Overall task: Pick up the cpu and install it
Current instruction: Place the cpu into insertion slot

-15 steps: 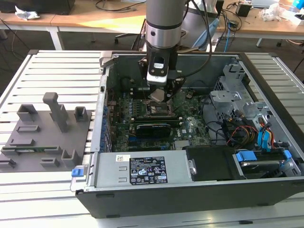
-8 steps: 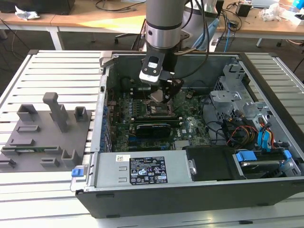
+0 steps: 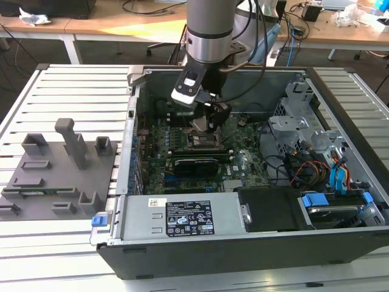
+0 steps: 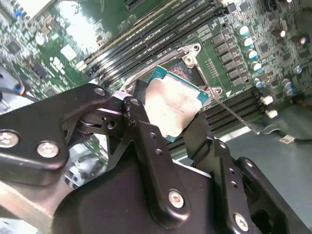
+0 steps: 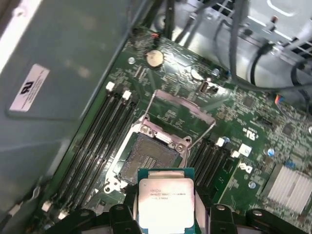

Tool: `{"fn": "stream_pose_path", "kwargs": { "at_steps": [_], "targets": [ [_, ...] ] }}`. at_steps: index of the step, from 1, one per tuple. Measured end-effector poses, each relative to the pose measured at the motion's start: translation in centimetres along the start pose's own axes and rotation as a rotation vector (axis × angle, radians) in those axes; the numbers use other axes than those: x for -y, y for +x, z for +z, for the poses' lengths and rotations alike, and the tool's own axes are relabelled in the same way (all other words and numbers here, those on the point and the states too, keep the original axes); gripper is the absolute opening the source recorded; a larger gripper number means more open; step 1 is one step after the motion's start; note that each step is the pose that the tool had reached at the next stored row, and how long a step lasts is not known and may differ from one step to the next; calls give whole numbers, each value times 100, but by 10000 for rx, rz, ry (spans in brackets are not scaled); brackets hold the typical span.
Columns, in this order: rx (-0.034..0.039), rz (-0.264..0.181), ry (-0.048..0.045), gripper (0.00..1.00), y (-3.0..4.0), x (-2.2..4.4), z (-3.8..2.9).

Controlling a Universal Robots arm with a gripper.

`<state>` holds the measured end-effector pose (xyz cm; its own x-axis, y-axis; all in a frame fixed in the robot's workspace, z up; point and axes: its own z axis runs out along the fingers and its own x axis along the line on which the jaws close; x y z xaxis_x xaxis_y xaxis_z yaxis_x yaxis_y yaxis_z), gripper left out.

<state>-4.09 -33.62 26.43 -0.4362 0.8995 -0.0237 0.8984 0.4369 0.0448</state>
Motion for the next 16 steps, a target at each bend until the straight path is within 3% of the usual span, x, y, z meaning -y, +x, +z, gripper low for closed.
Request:
{"fn": "stream_pose_path", "kwargs": {
  "at_steps": [8,16],
  "targets": [
    [87,1940,46,55,0,1,14],
    [158,3518,84,55,1,2,32]
  ]
}}
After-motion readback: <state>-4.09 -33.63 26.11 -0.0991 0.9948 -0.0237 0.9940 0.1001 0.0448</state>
